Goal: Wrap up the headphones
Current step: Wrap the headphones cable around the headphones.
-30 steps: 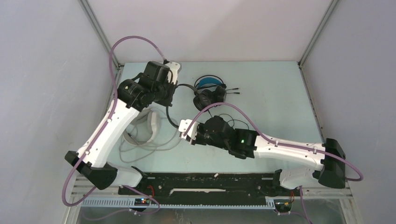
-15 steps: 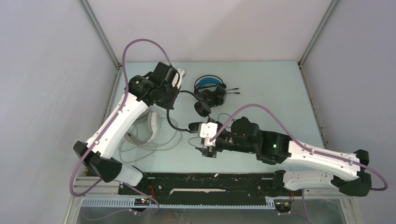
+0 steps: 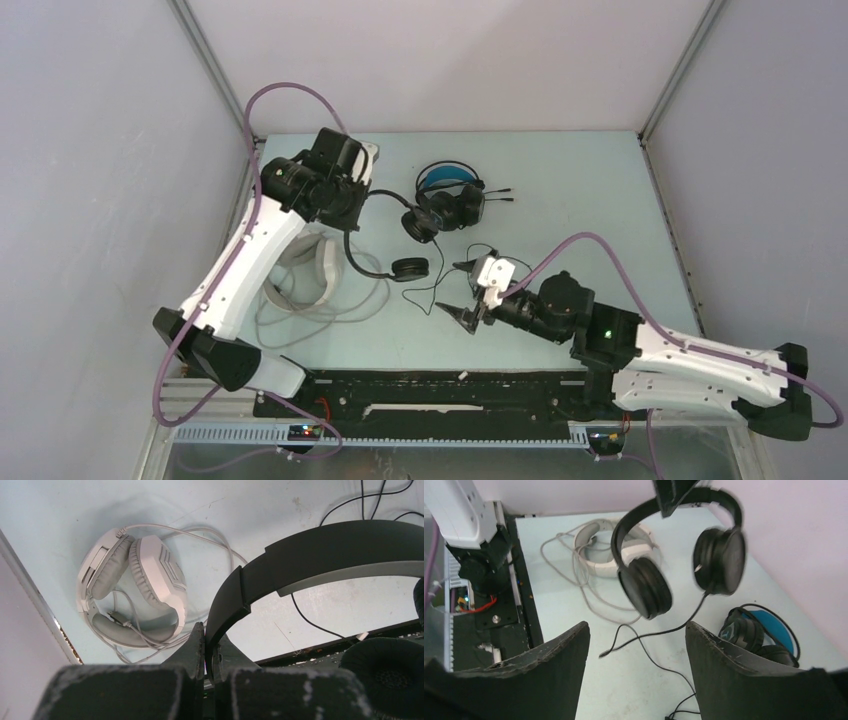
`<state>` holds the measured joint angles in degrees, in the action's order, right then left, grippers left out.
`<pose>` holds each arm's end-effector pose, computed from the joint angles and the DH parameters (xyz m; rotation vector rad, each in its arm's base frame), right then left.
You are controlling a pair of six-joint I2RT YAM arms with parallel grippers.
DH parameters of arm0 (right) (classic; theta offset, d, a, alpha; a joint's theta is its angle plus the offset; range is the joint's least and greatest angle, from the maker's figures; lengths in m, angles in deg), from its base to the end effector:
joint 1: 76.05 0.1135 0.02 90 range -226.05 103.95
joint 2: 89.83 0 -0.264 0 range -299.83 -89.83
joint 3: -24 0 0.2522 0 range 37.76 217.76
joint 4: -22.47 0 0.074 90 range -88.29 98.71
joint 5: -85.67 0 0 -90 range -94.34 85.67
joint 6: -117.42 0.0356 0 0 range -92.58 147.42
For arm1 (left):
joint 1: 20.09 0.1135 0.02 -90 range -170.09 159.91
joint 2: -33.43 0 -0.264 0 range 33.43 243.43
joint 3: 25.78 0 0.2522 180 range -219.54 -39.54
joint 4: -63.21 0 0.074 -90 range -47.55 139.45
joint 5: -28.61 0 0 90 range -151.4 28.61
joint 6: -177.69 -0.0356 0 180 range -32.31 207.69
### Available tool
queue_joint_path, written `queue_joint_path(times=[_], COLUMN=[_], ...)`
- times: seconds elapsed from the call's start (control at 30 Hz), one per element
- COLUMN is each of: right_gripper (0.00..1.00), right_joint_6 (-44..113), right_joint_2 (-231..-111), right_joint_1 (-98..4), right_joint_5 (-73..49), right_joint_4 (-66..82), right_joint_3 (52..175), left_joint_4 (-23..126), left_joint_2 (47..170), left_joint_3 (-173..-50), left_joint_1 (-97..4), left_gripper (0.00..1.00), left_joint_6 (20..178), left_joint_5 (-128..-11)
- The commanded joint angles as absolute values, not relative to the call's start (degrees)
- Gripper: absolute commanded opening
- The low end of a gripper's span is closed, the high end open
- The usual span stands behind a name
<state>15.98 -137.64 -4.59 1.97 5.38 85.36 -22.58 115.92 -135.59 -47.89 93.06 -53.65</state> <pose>0.0664 0.1856 0.3614 -1.0458 1.3153 0.7090 0.2382 -0.1201 0.3978 0.4529 2.5370 -0.0406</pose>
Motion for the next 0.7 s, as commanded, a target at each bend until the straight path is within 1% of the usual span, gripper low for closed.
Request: queue_joint_path(times=[0.0, 0.13, 0.2, 0.27, 0.4, 0.67], right_gripper=[0.74, 0.77, 0.77, 0.78, 0.80, 0.79], right_joint_6=[13.95, 9.68, 9.60, 9.90, 7.32, 4.71], right_joint_2=[-136.85, -135.77, -133.89, -133.10, -135.12, -142.79], right_joint_1=[-4.26, -6.37, -7.55, -8.41, -8.85, -9.89], right_joint_5=[2.97, 1.11, -2.82, -6.96, -9.98, -11.93], right_joint_4=[24.21, 33.53, 36.97, 39.33, 40.34, 50.12], right_joint_3=[76.84, 69.91, 66.38, 64.52, 64.09, 63.36], left_joint_4=[-22.24, -24.67, -26.07, -24.96, -23.33, -22.29], left_joint_2=[112.73, 113.29, 114.07, 113.18, 111.78, 109.95], left_joint_3=[-140.74, -146.01, -150.01, -150.31, -150.02, -149.47], left_joint_1=[-47.56, -47.28, -47.25, -47.21, -47.25, -47.30], left_gripper=[0.00, 0.00, 0.00, 0.00, 0.00, 0.00], left_joint_6=[93.29, 93.72, 94.12, 94.72, 96.14, 96.40], left_joint_5=[-57.80, -57.14, -57.59, -58.76, -60.93, -67.11])
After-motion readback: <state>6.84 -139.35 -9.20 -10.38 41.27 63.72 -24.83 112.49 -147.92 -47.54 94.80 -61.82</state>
